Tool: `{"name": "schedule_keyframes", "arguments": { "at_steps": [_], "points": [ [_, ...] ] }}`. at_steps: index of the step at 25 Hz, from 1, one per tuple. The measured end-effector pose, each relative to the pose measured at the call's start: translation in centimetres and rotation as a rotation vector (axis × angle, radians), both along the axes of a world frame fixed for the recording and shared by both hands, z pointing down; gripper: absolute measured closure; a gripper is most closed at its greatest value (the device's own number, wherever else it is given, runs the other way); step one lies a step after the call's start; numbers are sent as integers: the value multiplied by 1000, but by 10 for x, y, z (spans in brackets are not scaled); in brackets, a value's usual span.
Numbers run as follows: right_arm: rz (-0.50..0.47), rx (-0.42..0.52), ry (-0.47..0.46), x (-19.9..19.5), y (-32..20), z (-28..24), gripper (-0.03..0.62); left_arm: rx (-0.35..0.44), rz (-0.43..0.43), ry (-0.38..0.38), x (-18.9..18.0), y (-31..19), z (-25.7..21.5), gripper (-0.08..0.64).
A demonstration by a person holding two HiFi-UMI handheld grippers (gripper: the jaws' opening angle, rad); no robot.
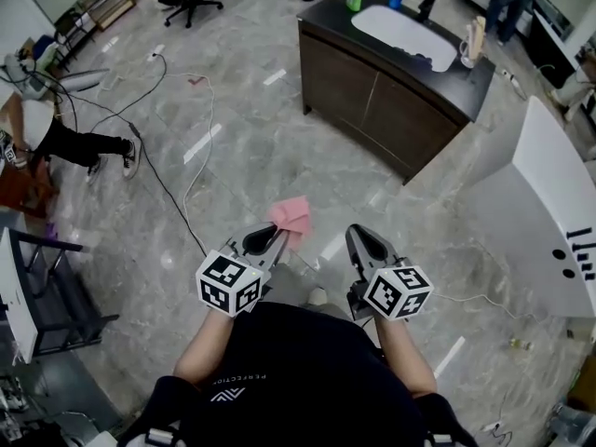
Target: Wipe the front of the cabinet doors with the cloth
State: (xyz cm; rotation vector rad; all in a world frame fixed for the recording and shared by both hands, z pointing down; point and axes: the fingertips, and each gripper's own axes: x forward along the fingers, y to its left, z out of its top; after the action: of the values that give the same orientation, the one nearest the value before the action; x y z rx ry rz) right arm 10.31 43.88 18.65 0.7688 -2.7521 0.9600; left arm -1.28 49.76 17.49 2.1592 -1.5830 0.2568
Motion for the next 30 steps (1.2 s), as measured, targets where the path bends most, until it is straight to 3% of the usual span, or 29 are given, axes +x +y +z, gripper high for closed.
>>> {"name": "schedule_keyframes", "arguments": {
  "at_steps": [7,21,26,30],
  "points": [
    [66,19,69,-20,-28,7,552,12,67,20,-27,-39,6,528],
    [154,-5,122,-158,-86,5,552,-25,128,89,-167,-102,17,528],
    [179,-13,143,-187,-100,7,552,-34,134,97,-208,-122,24,528],
    [187,-17,173,-192,-121,12,552,-49,141,107,-217,-142,33,528]
  ]
}}
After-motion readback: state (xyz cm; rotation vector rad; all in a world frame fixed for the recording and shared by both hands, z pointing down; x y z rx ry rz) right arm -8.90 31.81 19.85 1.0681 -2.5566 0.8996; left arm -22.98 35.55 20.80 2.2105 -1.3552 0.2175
